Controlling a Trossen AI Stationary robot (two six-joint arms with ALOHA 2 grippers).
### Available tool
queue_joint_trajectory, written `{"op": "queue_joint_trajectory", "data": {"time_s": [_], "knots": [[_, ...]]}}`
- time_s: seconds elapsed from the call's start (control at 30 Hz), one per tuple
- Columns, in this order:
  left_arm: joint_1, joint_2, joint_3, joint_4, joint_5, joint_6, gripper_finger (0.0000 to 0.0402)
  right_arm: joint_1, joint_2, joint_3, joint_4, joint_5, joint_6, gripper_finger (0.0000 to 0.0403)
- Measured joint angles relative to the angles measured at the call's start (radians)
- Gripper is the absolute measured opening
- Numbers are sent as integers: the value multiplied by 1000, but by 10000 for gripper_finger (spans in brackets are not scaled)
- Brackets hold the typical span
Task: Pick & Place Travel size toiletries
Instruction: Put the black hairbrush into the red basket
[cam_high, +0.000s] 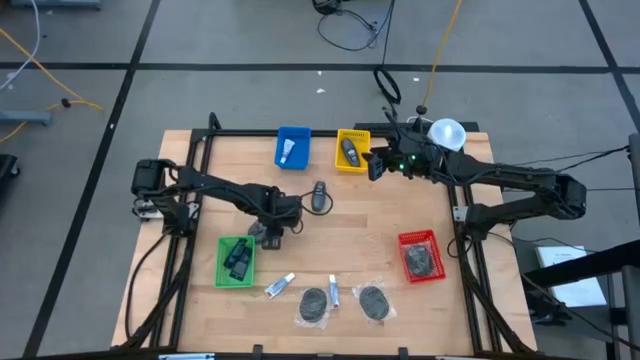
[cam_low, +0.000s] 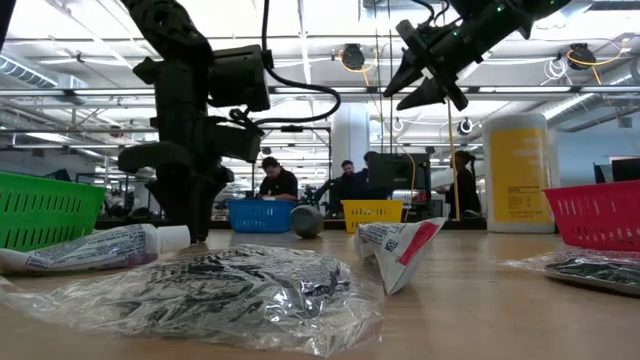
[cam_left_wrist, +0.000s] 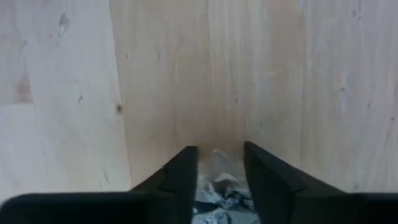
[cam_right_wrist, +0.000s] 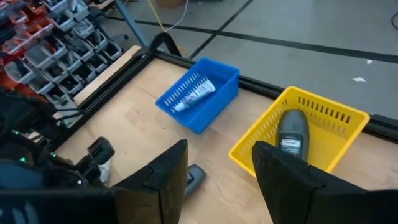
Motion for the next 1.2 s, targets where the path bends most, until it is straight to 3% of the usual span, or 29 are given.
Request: {"op": "queue_joint_trajectory", "data": {"time_s": [0.27, 0.5, 0.83, 1.2], "knots": [[0, 1, -2, 0, -6, 54, 8, 30, -1, 0, 0, 2, -16, 171], [0, -25, -5, -4, -8, 47, 3, 44, -1, 0, 1, 1, -15, 171], [14, -205, -6, 9, -10, -93, 1, 131, -1, 0, 8, 1, -51, 171], [60, -363, -4, 207, -21, -288, 0, 246, 2, 0, 128, 3, -173, 171]]}}
